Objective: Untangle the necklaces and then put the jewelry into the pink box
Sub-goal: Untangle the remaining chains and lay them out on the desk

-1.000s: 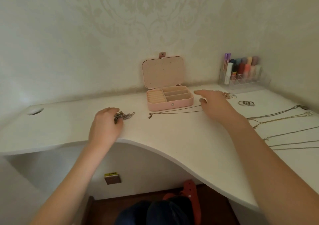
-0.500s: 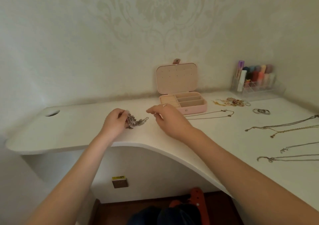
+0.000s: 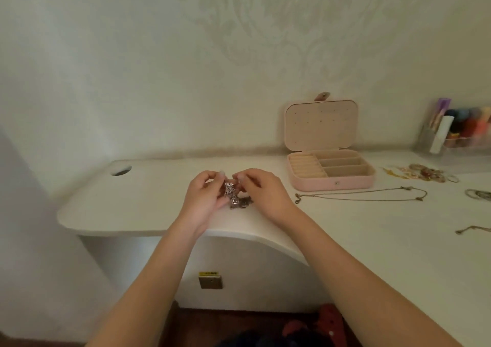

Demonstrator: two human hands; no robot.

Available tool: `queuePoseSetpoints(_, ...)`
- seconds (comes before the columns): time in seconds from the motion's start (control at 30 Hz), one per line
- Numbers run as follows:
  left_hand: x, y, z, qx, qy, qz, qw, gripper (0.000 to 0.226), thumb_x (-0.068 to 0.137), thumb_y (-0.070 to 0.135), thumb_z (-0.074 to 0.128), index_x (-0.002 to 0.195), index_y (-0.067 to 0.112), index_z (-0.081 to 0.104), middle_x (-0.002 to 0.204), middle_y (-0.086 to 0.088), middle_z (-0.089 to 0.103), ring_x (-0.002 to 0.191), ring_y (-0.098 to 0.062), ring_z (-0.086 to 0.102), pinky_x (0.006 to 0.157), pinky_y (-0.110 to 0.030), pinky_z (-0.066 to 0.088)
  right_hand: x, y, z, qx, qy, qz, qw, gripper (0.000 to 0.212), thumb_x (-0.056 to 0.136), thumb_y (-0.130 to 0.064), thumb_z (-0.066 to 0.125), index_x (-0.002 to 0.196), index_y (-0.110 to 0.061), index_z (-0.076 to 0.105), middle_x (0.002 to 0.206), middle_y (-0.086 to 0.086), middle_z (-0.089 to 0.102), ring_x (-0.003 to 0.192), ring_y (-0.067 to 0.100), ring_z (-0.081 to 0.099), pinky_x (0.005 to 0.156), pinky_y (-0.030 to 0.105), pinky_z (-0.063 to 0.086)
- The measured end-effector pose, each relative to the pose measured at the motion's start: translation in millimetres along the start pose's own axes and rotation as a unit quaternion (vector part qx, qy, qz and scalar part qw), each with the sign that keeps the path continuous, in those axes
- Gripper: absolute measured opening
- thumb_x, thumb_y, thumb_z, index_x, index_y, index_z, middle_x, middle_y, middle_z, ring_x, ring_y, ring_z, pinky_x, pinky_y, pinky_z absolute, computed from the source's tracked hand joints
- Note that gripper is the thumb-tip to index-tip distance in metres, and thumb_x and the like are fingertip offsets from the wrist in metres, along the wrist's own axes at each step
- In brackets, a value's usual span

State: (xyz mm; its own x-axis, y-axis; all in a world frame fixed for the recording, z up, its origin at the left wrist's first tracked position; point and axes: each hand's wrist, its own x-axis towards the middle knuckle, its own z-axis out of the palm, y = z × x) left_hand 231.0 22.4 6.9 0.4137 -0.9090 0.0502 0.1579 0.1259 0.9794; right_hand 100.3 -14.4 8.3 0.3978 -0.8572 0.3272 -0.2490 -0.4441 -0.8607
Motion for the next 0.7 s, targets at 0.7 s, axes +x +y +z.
queuePoseSetpoints(0.7, -9.5, -3.2, 1.6, 0.094, 0.008, 0.040, 0.995, 0.012, 0.098, 0.020, 0.051, 0.096, 0.008, 0.051, 0.090, -0.017, 0.065, 0.076, -0.017, 0.068, 0.061, -0.022, 0.056, -5.1, -2.9, 2.8, 0.024, 0.022, -0.026, 0.999, 0.019, 0.076, -0.011, 0.075, 0.072, -0.018, 0.058, 0.075, -0.005, 0.063, 0.071, 0.005, 0.053, 0.071, 0.018, 0.042)
